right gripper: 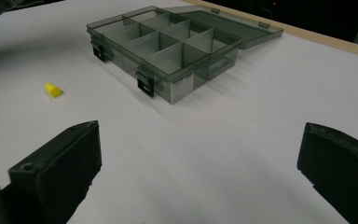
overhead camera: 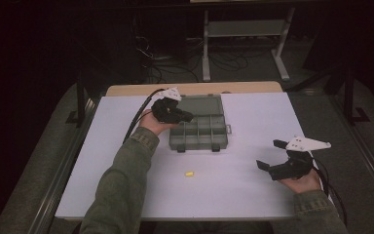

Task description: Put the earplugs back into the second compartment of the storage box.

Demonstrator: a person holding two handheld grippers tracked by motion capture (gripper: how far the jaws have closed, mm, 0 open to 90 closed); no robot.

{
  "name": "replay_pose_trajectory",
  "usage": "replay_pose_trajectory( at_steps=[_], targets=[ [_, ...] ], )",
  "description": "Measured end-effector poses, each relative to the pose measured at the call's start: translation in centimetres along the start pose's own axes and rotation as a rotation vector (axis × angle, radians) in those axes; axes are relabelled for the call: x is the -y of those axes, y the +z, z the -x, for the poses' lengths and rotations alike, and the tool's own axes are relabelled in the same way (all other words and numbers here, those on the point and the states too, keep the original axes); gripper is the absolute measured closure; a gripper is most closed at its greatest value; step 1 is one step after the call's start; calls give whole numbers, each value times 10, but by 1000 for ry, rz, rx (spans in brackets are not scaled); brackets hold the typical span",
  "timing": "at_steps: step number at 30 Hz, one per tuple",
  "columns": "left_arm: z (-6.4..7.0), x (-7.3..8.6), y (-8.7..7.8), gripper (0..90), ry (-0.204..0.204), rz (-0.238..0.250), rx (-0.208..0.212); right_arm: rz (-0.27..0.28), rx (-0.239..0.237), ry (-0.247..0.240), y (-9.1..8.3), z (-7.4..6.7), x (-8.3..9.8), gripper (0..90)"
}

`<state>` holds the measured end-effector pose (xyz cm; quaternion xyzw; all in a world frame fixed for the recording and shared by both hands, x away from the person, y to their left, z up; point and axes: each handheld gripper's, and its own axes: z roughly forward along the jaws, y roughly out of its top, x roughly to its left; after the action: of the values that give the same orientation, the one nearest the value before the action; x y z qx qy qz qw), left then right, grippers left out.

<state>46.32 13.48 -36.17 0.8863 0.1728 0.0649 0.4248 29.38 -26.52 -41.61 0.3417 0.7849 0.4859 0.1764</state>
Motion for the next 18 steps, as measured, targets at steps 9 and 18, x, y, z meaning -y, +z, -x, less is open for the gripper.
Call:
replay_pose_trajectory(
  at_steps=[9, 18],
  targets=[
    [-18, 12, 16, 838, -52, 25, -40, -1, -2, 0, 0, 0, 0, 0],
    [-22, 20, 32, 833, -63, -33, -44, -1, -6, -3, 0, 0, 0, 0]
  ],
)
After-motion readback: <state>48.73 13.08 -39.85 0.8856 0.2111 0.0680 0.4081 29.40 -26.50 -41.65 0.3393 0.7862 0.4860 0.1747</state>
